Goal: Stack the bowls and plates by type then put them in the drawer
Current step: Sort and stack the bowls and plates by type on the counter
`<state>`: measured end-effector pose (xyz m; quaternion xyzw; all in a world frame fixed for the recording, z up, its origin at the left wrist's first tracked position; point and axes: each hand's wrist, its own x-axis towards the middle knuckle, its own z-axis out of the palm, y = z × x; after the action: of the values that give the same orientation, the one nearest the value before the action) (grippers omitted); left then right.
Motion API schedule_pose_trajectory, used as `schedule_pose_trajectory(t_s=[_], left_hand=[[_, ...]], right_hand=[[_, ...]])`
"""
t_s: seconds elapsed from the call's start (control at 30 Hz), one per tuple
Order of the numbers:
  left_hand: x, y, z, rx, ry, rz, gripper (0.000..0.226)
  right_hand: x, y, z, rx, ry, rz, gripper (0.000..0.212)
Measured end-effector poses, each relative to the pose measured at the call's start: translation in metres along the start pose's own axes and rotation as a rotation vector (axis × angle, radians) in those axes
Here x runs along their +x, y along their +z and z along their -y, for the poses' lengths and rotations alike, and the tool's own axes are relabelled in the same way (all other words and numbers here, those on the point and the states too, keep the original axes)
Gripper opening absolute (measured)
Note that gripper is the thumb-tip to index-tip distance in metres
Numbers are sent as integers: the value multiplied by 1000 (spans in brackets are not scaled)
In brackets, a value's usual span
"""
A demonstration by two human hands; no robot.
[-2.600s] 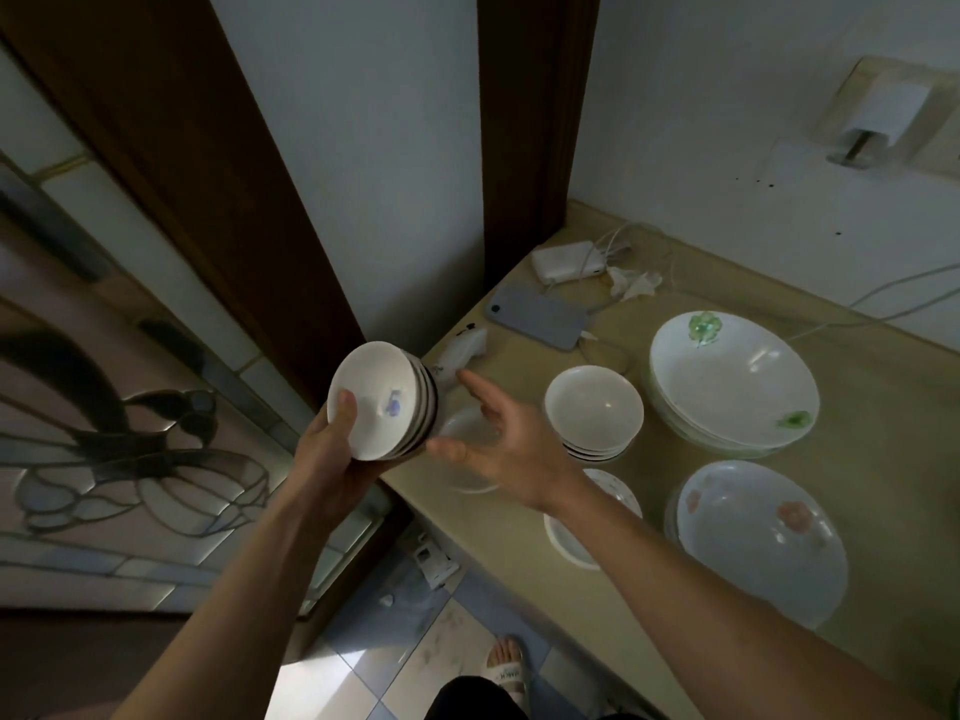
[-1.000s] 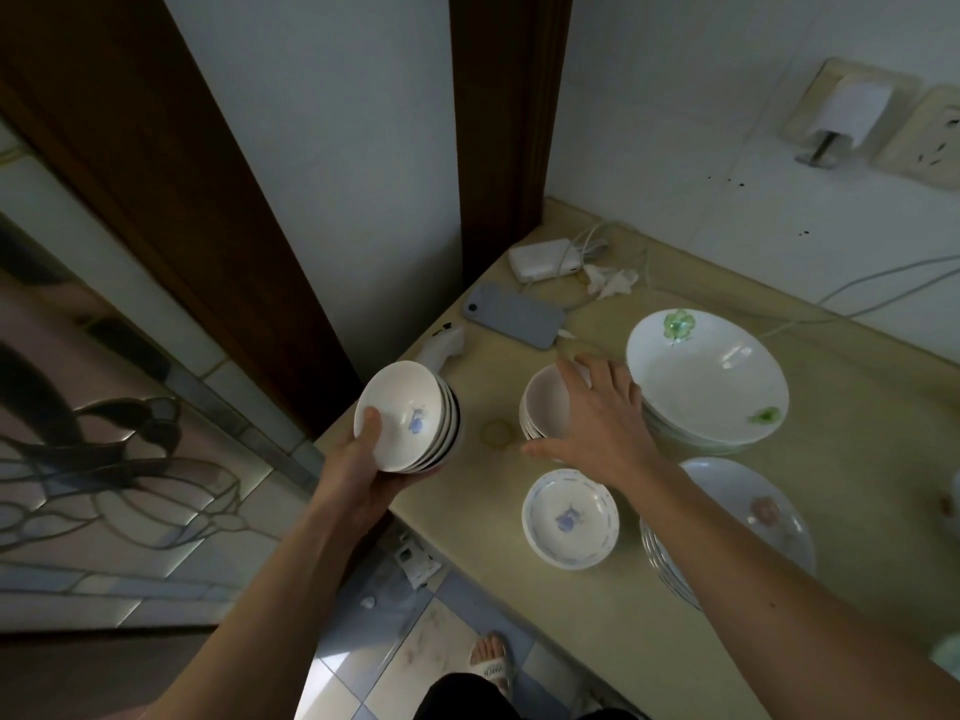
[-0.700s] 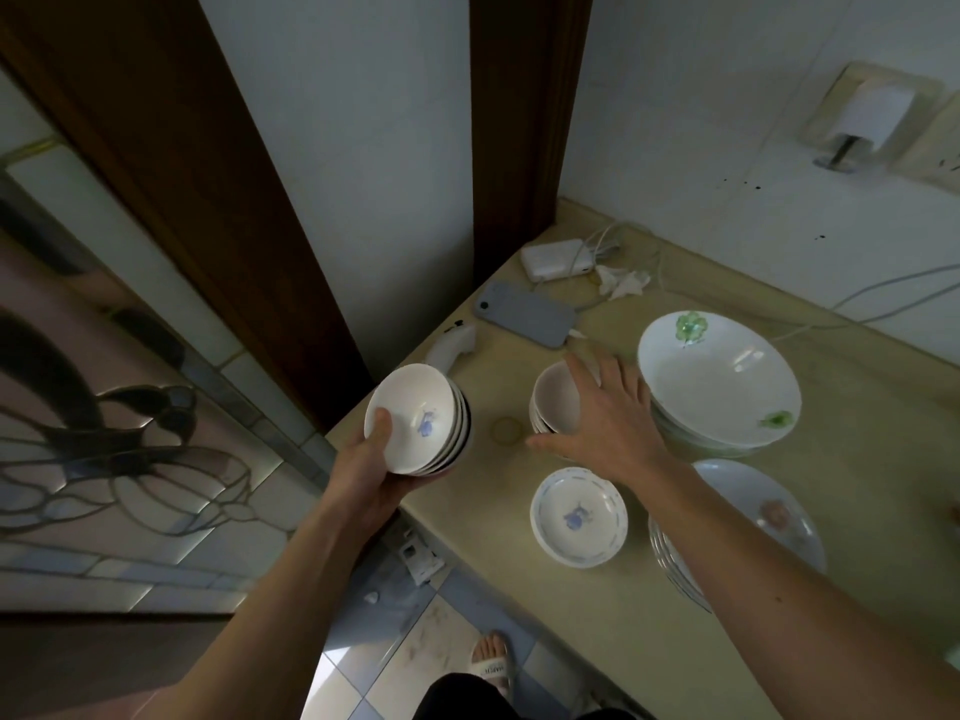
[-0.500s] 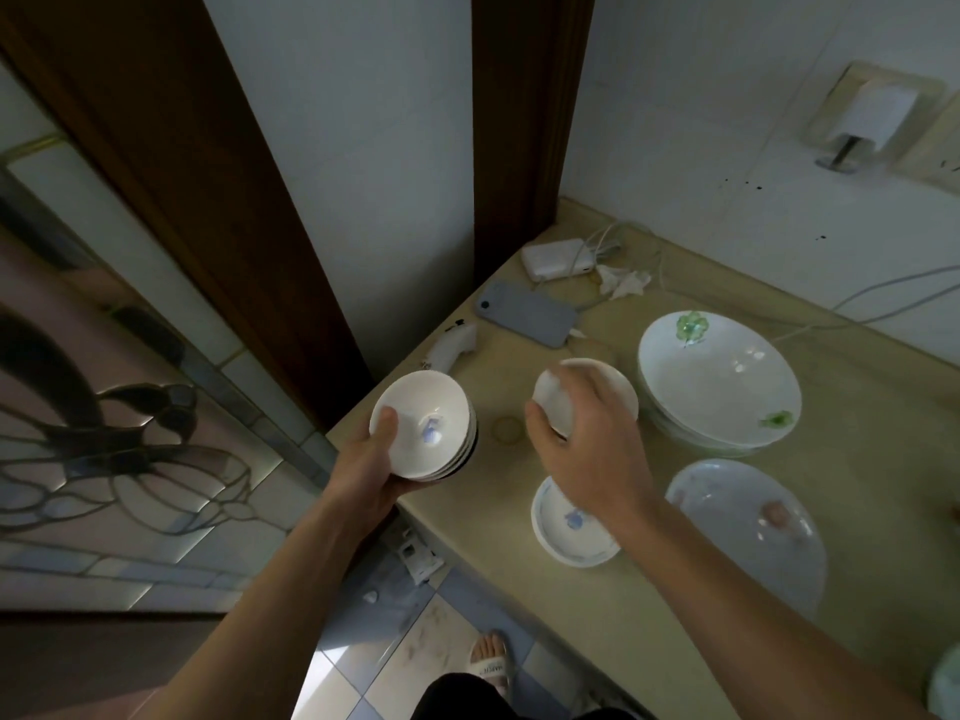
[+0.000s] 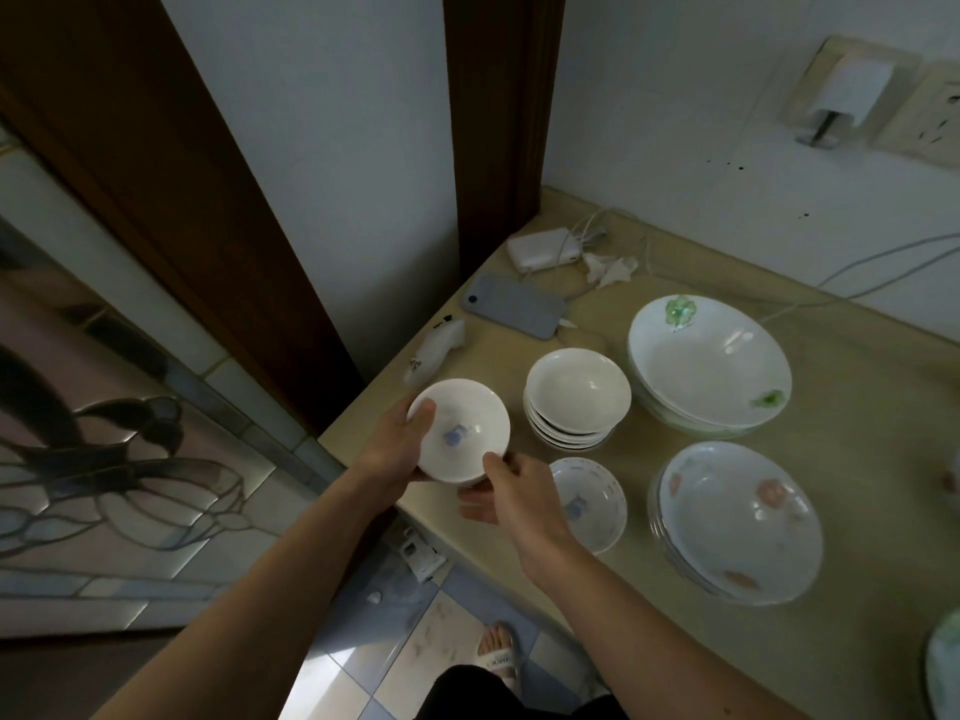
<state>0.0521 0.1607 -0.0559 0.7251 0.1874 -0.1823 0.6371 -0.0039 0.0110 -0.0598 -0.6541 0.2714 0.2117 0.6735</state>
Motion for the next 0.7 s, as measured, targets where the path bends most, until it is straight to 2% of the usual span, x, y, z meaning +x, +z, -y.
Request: schedule_pose_trajectory(t_s=[0.2, 0.43, 0.6, 0.7], left_hand=[[12, 1, -1, 118, 43, 22, 36], [19, 3, 4, 51, 59, 141, 34], [26, 12, 0, 26, -50, 36, 37], [22, 17, -1, -87, -105, -10, 35]], right_hand=[[6, 2, 0, 63, -10, -43, 10], [12, -1, -2, 51, -2, -111, 15], [16, -1, 1, 54, 25, -132, 23], [16, -2, 2, 72, 36, -115, 27]])
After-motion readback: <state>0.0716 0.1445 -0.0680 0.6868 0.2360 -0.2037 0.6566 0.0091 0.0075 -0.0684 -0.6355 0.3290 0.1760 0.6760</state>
